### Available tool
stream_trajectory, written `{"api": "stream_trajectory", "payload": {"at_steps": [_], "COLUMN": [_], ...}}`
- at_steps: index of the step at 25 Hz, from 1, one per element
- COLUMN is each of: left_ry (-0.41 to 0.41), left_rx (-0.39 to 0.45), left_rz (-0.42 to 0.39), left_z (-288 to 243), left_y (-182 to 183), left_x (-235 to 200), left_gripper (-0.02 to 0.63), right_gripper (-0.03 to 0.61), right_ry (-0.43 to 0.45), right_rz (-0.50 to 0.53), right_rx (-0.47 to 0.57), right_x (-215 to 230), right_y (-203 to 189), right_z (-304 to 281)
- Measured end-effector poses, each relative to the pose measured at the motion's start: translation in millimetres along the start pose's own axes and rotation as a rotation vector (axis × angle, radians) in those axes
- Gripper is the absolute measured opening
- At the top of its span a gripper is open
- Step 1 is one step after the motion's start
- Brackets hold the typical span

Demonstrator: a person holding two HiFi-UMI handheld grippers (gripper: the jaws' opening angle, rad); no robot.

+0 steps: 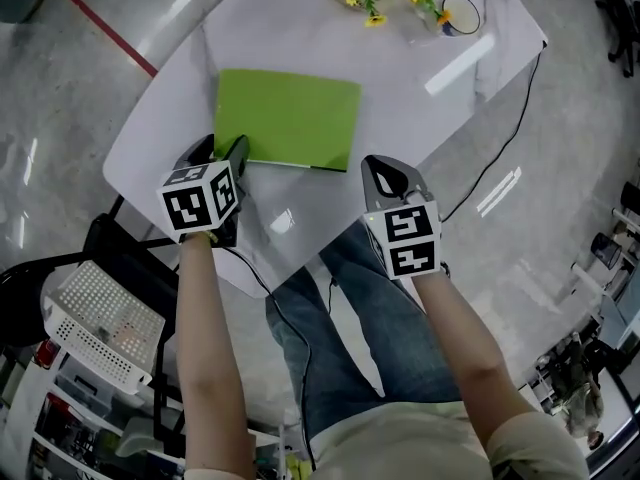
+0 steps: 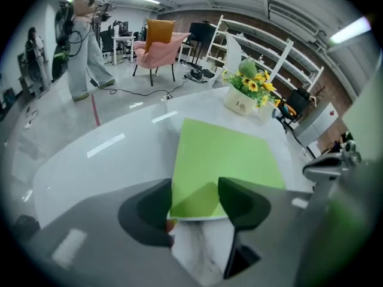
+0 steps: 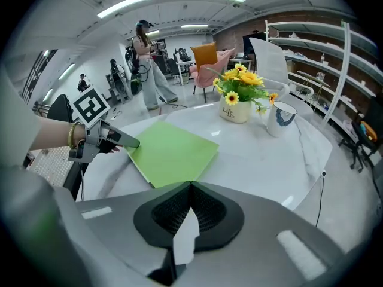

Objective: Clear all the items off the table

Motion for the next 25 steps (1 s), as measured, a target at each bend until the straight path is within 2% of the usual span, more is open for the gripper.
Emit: {"api": "stream_trajectory", "payload": {"at_steps": [5,11,20,25], "left_ry": [-0.042,-0.122,-0.216,-0.24], "left_rx": [-0.013,-0.04,-0.077,-0.087], "left_rz": [-0.053,-0.155,-0.296,-0.341], "left_z": [-1.7,-6.5,-11.1,-12.8], "left_y": [-5.2,-12.7,-17.6,-21.2], "left_x": [25.8,68.6,133.5,158.5], "left_gripper": [0.238,0.229,0.225,0.225], "right_gripper": [0.002,0.015,0.104,0.153], "right_ry": [-0.028,-0.085,-0.095,-0.071], "right_rz": [-0.042,-0.113,-0.244,-0.393], "right_rx": [-0.008,-0.014,-0.012,0.013], "right_x": [11.7,39.1,68.2,81.5], "right_y": [-14.2,-38.2,-72.6,-101.4], "right_z": [8.9,24.7,50.6,56.5]}}
Point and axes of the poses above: the fingertips, and each gripper's own axes: z backward along the fingers, x to its right, y out of its top, the point moved 5 cm from there along z, backward along the fingers, and after that the axes turned 8 degrees about y, right-handed, at the moved point
